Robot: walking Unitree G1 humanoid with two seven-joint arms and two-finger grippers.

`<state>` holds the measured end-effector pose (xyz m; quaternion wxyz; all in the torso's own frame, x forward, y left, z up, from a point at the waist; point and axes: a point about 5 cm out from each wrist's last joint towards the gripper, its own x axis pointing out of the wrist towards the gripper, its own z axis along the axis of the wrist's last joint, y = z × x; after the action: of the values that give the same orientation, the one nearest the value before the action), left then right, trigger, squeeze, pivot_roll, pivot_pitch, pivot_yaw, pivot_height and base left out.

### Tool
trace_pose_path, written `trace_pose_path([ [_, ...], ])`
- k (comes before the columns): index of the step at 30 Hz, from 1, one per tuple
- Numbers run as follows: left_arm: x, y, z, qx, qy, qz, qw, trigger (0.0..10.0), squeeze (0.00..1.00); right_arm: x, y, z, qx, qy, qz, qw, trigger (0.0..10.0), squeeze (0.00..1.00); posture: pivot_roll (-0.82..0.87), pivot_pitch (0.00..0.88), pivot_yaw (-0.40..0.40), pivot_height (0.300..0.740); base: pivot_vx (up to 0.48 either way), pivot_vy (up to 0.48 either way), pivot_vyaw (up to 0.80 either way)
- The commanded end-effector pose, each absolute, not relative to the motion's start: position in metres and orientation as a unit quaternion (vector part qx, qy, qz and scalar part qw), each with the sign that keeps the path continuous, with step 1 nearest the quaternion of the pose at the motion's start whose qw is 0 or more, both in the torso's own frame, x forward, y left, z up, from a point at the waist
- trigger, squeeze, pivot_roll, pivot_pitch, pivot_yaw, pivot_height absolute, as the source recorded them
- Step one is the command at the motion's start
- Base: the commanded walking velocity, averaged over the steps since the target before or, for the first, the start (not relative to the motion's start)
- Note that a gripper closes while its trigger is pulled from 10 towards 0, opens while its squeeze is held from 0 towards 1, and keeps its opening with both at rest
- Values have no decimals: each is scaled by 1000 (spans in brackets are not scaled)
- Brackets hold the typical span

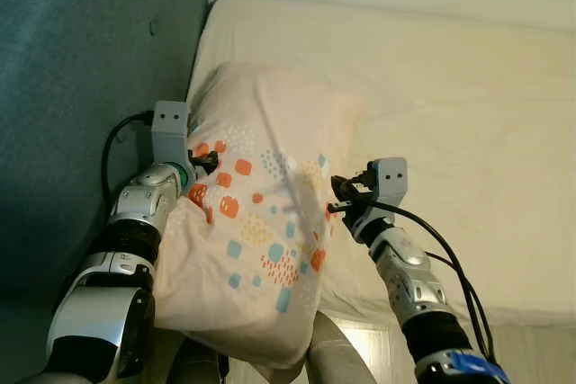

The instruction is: Clean up the room

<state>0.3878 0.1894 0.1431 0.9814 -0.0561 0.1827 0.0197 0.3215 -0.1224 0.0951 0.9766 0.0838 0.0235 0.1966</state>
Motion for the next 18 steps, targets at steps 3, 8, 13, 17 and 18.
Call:
trace_pose_path([
  [3, 385, 204, 135, -84, 196, 43, 976, 10000, 0, 313, -113, 97, 89, 20, 228, 969, 10000, 0, -43, 389, -30, 740, 0, 0, 0],
  [8, 388, 213, 143, -61, 189, 52, 979, 10000, 0, 306, -102, 112, 94, -11, 261, 961, 10000, 0, -49, 407, -29, 740, 0, 0, 0],
  [13, 385, 217, 135, -34, 233, 27, 972, 10000, 0, 304, -99, 119, 95, -19, 271, 958, 10000, 0, -52, 413, -23, 740, 0, 0, 0],
  [17, 375, 216, 115, -55, 300, -9, 952, 10000, 0, 303, -101, 120, 98, -15, 268, 958, 10000, 0, -50, 410, -21, 740, 0, 0, 0],
  [18, 370, 214, 107, -72, 327, -28, 942, 10000, 0, 302, -102, 120, 99, -13, 267, 959, 10000, 0, -50, 410, -21, 740, 0, 0, 0],
])
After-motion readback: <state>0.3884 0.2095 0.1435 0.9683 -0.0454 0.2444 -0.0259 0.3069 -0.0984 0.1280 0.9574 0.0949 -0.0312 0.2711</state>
